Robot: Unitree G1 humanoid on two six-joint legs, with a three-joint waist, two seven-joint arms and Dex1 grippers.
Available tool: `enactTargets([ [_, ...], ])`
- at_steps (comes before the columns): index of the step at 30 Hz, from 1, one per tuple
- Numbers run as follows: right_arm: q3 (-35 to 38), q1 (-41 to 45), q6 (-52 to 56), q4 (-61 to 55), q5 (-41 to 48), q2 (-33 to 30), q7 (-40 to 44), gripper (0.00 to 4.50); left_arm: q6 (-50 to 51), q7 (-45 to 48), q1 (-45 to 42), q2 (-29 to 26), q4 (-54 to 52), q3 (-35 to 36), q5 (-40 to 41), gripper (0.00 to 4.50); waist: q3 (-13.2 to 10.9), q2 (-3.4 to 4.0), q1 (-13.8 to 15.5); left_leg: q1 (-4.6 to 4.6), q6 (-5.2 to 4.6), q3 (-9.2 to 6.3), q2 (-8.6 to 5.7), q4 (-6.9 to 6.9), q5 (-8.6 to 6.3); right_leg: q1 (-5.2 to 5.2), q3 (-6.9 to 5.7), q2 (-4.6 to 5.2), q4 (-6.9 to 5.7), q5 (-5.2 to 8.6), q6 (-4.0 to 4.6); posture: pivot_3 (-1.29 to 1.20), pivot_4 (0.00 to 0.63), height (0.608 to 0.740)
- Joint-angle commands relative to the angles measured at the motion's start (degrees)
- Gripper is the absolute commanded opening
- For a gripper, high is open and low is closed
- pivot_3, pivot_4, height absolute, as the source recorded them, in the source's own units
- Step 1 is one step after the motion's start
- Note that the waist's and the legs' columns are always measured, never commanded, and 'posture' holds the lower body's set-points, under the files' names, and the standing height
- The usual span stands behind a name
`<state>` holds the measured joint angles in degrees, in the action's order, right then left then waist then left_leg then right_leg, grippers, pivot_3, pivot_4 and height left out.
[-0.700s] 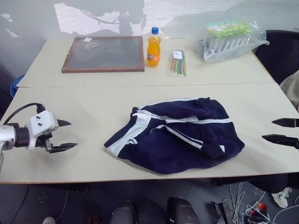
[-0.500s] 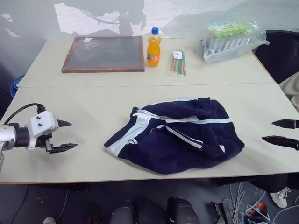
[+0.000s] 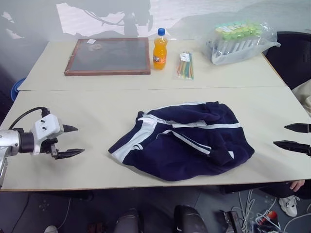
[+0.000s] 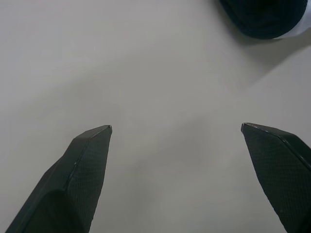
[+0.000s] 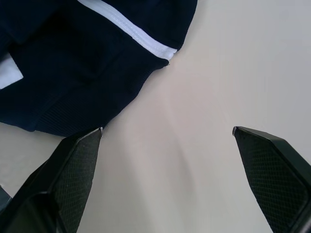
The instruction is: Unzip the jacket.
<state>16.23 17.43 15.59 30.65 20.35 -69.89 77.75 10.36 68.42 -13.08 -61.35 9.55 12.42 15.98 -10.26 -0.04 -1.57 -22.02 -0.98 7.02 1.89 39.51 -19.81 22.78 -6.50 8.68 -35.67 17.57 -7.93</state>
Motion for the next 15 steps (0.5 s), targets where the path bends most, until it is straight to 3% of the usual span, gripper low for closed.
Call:
enactTargets([
  [1, 2.3, -0.3, 1.1, -0.1, 1.3, 0.1, 0.7, 4.49, 1.8, 0.6, -0.8, -0.6, -1.7, 1.4, 1.8, 4.50, 0.0, 0.00, 0.0, 0.00, 0.00, 0.00, 0.00, 0.00, 0.00, 0.00, 0.00, 0.00, 0.00, 0.00, 0.00, 0.00, 0.150, 0.740],
  [15, 5.7, -2.8, 6.8, -9.5, 5.6, 1.1, 0.2, 4.49, 6.7, 1.8, -3.2, 1.2, -5.4, 0.3, 5.0, 4.50, 0.0, 0.00, 0.1, -0.01, 0.00, -0.02, 0.00, 0.06, 0.00, 0.00, 0.01, -0.01, -0.05, 0.00, 0.00, 0.00, 0.150, 0.740],
])
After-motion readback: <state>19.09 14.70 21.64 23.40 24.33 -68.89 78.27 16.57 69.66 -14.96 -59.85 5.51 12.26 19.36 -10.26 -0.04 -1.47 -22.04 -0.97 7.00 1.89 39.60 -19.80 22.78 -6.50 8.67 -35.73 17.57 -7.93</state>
